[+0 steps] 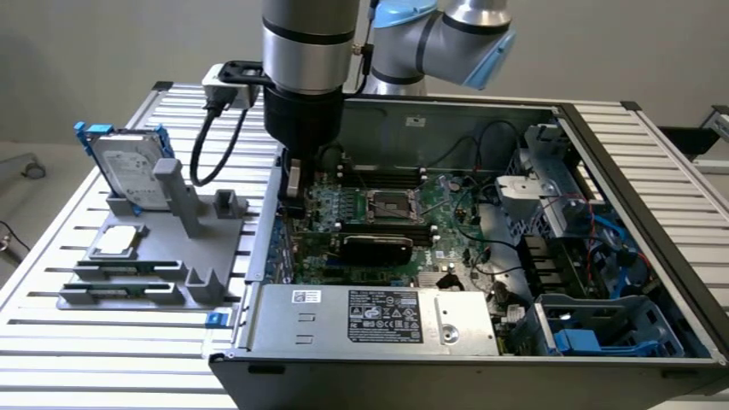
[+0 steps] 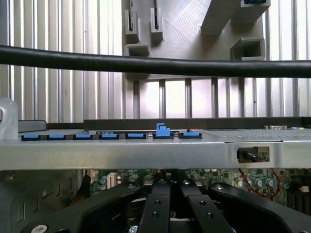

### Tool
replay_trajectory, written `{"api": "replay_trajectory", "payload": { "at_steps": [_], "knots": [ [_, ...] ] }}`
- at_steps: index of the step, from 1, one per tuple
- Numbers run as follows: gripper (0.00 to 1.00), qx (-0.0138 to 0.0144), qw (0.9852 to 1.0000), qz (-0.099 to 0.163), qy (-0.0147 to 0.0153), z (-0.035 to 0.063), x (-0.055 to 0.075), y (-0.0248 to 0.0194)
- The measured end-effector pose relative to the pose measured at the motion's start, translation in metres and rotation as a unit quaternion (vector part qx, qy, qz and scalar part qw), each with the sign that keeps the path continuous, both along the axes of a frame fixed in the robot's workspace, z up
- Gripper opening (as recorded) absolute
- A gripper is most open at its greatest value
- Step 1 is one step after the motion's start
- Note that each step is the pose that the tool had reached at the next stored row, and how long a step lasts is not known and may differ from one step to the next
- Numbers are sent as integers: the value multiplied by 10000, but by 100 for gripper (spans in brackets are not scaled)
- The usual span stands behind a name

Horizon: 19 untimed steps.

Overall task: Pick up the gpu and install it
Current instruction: 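Press down on the gpu until it lock into place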

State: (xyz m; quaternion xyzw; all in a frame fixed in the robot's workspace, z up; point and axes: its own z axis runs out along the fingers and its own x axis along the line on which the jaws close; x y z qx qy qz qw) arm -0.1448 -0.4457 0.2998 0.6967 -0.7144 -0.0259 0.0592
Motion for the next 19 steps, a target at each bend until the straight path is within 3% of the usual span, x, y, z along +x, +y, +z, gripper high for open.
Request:
{"api": "replay_trajectory", "payload": {
  "at_steps": [9,19],
  "knots": [
    [11,-21,10000,0,0,-14,-1,3],
    [11,-21,10000,-1,0,33,40,6]
  ]
}}
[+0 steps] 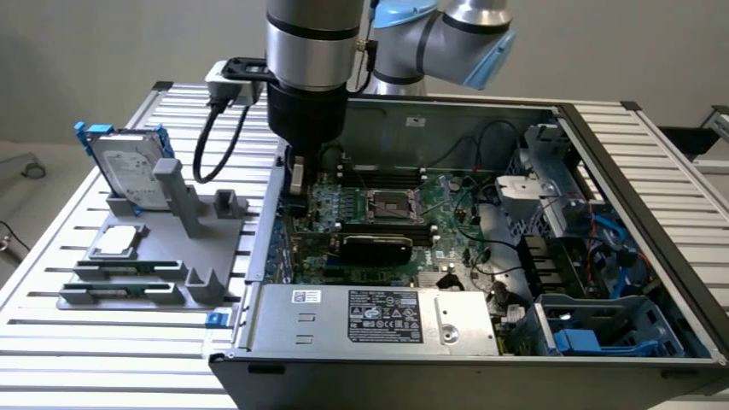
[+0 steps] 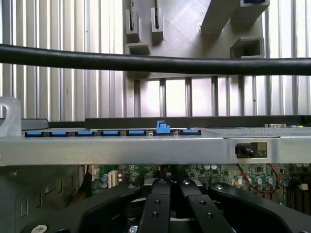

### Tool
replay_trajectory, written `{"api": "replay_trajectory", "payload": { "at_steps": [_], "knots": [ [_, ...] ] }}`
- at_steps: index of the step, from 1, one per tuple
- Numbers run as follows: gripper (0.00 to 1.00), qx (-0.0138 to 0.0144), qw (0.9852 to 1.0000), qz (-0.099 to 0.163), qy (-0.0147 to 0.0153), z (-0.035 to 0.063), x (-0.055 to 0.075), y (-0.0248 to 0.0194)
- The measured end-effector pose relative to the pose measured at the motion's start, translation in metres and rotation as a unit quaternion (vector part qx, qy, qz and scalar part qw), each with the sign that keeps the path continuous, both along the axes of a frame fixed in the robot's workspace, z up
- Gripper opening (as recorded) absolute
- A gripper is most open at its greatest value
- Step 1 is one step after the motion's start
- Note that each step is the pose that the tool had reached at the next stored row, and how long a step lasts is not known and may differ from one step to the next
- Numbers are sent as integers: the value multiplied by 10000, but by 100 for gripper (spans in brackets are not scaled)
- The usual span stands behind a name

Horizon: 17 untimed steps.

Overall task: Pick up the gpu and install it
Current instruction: 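Press down on the gpu until it lock into place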

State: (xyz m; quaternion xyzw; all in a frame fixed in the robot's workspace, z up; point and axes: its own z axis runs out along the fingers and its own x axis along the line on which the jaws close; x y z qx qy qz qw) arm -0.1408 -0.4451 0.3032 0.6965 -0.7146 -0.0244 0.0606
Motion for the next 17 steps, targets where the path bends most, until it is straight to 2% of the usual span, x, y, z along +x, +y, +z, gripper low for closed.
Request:
{"api": "replay_trajectory", "payload": {
  "at_steps": [8,15,17],
  "knots": [
    [11,0,10000,0,0,1,205,0],
    [11,-1,10000,1,1,1,489,0],
    [11,0,10000,5,12,1,540,-1]
  ]
}}
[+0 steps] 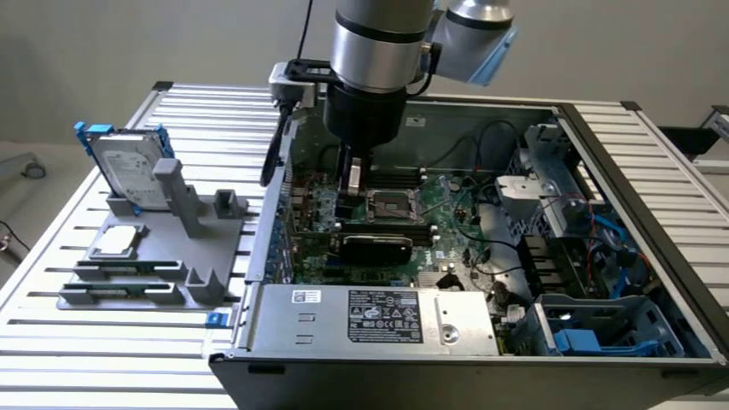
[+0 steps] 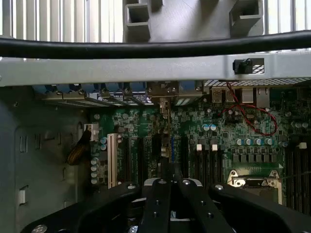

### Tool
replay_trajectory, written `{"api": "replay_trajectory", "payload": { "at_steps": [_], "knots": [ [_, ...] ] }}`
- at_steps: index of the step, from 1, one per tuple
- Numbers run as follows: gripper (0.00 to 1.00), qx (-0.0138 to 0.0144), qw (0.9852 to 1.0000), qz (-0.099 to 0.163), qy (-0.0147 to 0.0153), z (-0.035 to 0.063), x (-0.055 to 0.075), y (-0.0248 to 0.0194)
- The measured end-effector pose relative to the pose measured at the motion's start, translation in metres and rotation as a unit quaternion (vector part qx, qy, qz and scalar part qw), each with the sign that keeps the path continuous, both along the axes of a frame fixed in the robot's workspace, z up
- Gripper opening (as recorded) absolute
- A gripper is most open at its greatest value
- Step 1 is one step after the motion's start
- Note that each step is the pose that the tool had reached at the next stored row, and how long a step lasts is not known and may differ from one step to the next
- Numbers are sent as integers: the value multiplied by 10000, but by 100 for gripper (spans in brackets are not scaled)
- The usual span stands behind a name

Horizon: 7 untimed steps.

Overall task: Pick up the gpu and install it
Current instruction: 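Press down on the gpu until it lock into place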

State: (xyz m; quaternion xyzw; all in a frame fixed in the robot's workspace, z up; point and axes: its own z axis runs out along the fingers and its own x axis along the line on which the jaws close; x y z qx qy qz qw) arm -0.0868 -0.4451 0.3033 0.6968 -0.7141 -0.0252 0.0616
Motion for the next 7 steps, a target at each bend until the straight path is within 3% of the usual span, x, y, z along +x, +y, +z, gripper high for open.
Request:
{"api": "replay_trajectory", "payload": {
  "at_steps": [7],
  "knots": [
    [11,0,10000,0,0,0,0,0]
  ]
}}
